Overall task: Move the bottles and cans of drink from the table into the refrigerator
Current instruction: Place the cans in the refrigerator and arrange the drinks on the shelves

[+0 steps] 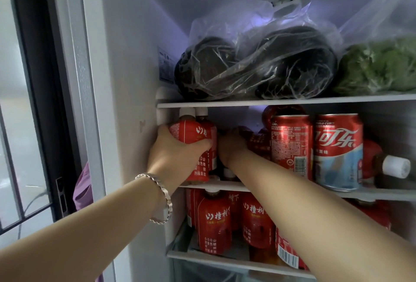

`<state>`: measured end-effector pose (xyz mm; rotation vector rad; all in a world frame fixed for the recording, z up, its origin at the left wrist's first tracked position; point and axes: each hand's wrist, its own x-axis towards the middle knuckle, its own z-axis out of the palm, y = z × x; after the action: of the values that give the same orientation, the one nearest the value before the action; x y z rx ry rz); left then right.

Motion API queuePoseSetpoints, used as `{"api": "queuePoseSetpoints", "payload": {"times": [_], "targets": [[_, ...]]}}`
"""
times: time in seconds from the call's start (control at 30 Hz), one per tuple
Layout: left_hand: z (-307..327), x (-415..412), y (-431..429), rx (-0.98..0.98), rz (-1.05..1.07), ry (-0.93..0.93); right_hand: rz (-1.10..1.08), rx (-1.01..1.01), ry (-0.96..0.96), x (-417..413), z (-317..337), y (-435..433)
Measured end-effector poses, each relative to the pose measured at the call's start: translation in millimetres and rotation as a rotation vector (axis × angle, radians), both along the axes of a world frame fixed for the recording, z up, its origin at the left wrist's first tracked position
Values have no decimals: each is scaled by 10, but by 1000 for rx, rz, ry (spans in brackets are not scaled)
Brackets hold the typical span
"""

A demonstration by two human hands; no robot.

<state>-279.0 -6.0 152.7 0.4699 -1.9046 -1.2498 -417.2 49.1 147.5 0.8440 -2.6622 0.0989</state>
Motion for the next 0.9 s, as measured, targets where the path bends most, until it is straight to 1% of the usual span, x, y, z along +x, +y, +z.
{"api": "queuePoseSetpoints", "payload": {"times": [0.07, 0.2, 0.3, 0.37, 0.43, 0.5, 0.57, 0.63, 0.7, 0.77, 0.83, 0.9], "targets": [[-23, 20, 5, 17, -1, 32, 29, -89, -35, 63, 4, 33], [-56, 63, 18, 55, 2, 67, 65, -473, -110, 205, 56, 107], [-71, 101, 39, 54, 2, 72, 128, -549, -133, 301, 89, 280], [-77, 126, 59, 53, -8, 72, 160, -711, -167, 418, 142, 435], [-74, 147, 74, 61, -20, 76, 188, -904, -252, 533, 189, 560], [-74, 160, 91, 78, -29, 74, 187, -1031, -247, 641, 220, 622], [-78, 170, 103, 94, -30, 74, 178, -1113, -212, 689, 222, 637], [-84, 175, 116, 109, -28, 82, 104, -1065, -117, 742, 228, 649], [-92, 176, 133, 127, -29, 80, 22, -965, -31, 768, 219, 631], [-95, 173, 145, 138, -28, 81, -4, -840, 18, 790, 206, 540], [-100, 163, 141, 136, -17, 90, -11, -722, 31, 808, 194, 413], [-110, 148, 135, 136, -13, 101, 50, -737, -26, 795, 195, 312]]}}
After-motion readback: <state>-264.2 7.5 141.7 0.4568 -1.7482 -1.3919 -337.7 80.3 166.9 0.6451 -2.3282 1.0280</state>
